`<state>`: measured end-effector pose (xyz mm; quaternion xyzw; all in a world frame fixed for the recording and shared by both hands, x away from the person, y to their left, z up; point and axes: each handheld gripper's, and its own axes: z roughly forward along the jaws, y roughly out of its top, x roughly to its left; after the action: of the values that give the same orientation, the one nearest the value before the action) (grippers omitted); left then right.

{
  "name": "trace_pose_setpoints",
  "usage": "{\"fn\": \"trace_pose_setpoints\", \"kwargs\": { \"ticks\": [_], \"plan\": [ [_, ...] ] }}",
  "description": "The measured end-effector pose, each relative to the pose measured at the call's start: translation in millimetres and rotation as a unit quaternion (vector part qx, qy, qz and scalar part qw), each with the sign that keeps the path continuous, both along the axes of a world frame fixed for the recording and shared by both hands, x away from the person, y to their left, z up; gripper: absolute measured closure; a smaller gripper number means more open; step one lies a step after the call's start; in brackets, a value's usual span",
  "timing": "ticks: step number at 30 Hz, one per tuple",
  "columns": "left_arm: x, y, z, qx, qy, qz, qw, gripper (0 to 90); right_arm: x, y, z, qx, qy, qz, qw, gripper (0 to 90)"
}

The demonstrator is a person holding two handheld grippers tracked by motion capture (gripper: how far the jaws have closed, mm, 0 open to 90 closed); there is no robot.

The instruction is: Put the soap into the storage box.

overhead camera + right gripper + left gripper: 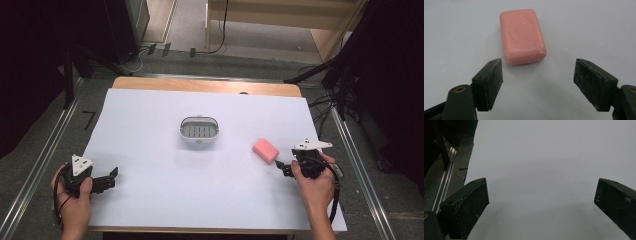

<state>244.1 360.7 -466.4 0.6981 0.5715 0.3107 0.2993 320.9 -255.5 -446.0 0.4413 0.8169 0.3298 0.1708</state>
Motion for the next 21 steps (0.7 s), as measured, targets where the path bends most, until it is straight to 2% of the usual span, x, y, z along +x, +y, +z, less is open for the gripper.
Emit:
{"fn": "trace_pose_setpoints", "kwargs": {
  "ticks": [3,11,21],
  "plan": [
    [0.6,-0.9,-0.2,0.002,0.003,0.0,1.0,0.0,4.1,3.6,-0.3,-0.007,0.001,0.002,1.0,19.8],
    [0.8,-1.0,-0.3,0.002,0.004,0.0,1.0,0.0,8.7,8.9,-0.9,-0.012,0.018,0.012,0.9997,19.9],
    [1.0,-0.9,-0.4,0.001,0.004,0.0,1.0,0.0,19.6,17.6,2.0,-0.021,0.026,0.022,0.9992,20.4]
  ]
}}
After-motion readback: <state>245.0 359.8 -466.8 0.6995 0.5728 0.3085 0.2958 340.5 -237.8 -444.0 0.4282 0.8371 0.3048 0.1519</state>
